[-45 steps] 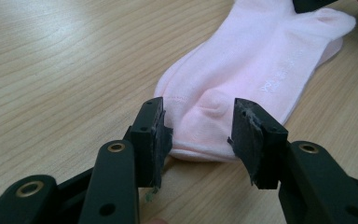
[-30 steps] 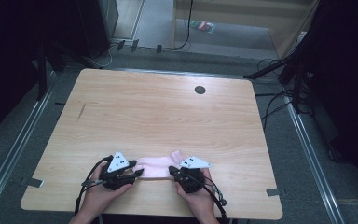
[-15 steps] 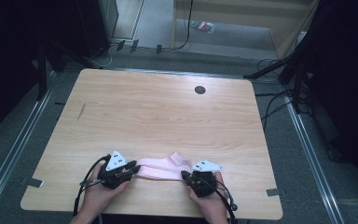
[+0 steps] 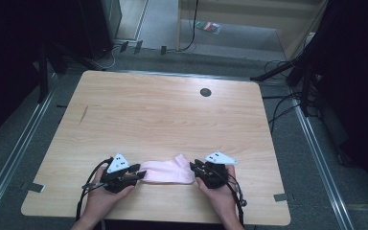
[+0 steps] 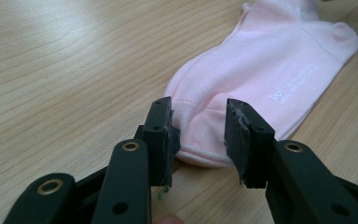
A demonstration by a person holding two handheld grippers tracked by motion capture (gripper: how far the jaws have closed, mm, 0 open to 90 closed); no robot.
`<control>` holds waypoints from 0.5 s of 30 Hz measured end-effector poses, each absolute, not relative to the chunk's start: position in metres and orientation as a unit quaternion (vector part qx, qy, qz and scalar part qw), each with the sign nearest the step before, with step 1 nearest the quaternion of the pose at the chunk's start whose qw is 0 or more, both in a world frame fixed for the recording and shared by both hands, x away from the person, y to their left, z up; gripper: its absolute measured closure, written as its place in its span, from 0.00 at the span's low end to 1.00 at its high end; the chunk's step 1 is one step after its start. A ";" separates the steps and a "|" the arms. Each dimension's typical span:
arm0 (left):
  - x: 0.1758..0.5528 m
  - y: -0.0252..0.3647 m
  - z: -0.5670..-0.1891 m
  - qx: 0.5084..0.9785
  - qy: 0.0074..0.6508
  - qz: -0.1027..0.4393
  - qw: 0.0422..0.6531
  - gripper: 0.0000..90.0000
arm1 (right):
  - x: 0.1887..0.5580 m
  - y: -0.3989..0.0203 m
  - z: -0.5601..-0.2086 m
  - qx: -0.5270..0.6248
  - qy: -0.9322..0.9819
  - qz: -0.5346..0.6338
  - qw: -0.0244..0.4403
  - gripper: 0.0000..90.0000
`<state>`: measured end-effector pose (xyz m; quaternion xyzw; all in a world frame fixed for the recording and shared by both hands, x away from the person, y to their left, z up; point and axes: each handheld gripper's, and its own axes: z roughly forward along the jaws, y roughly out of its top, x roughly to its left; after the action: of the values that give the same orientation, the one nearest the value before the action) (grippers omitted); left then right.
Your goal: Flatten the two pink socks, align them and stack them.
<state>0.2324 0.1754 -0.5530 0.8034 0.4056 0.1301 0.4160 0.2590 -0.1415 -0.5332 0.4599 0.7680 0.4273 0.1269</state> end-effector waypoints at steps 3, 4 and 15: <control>0.232 0.175 -0.553 0.806 0.403 0.136 0.411 0.69 | 0.263 -0.138 -0.542 0.464 0.775 0.412 0.122 0.78; 0.232 0.174 -0.553 0.806 0.403 0.137 0.411 0.70 | 0.263 -0.137 -0.543 0.461 0.777 0.409 0.123 0.79; 0.233 0.176 -0.553 0.804 0.408 0.136 0.411 0.74 | 0.264 -0.140 -0.545 0.472 0.773 0.404 0.131 0.96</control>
<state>0.2332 0.1757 -0.5530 0.8038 0.4077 0.1362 0.4113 0.2643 -0.1403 -0.5451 0.4721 0.7727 0.4037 0.1308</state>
